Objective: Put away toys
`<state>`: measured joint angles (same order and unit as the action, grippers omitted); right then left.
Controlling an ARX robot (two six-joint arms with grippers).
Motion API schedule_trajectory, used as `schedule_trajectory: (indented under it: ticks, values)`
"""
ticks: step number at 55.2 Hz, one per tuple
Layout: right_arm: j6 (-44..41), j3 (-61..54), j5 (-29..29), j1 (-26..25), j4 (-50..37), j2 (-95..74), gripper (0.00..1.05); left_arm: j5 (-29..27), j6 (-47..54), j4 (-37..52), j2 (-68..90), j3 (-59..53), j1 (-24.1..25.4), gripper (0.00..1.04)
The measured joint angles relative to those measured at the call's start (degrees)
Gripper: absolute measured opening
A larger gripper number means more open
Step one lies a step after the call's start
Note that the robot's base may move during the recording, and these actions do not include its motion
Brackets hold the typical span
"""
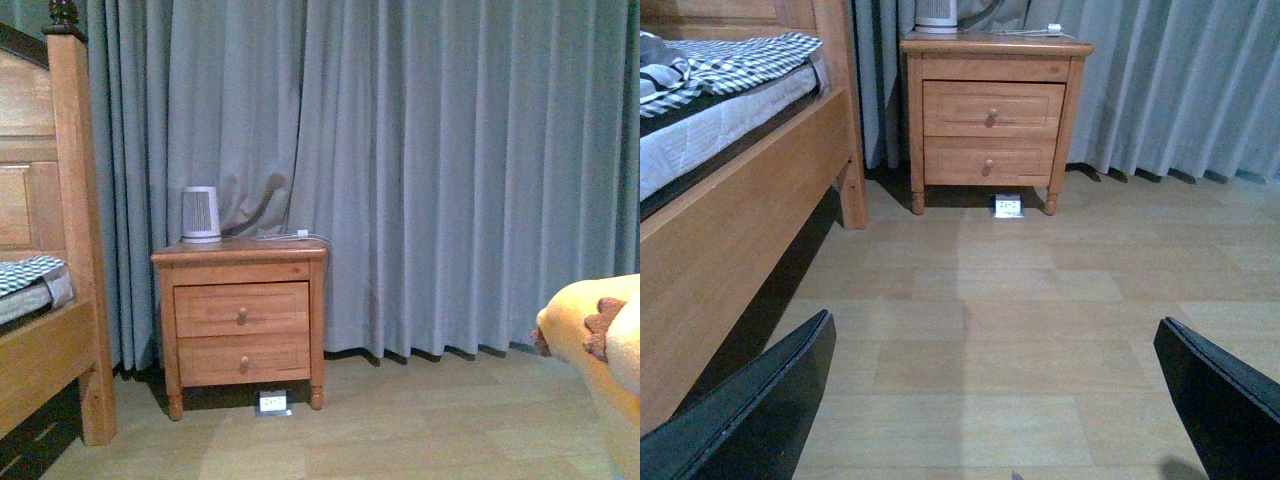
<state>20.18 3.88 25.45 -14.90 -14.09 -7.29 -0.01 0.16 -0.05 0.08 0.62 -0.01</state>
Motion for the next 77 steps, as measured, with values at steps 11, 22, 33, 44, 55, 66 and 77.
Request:
schedule_trajectory:
  ticks: [11,22,33,44,55,66,77]
  values:
    - [0.00,0.00,0.02,0.00,0.00,0.00,0.17,0.00,0.00,0.00,0.00,0.00,0.00,0.99]
    - [0.00,0.00,0.02,0.00,0.00,0.00,0.17,0.00,0.00,0.00,0.00,0.00,0.00,0.99]
    - [0.00,0.00,0.00,0.00,0.00,0.00,0.17,0.00,0.00,0.00,0.00,0.00,0.00,0.99]
    - [0.00,0.00,0.02,0.00,0.00,-0.02,0.17,0.02,0.00,0.00,0.00,0.00,0.00,0.99]
    - [0.00,0.00,-0.02,0.00,0.00,0.00,0.17,0.02,0.00,0.00,0.00,0.00,0.00,0.99]
    - [0.00,0.00,-0.09,0.00,0.00,0.00,0.17,0.02,0.00,0.00,0.00,0.00,0.00,0.99]
    - [0.00,0.00,-0.09,0.00,0.00,-0.07,0.17,0.00,0.00,0.00,-0.02,0.00,0.00,0.99]
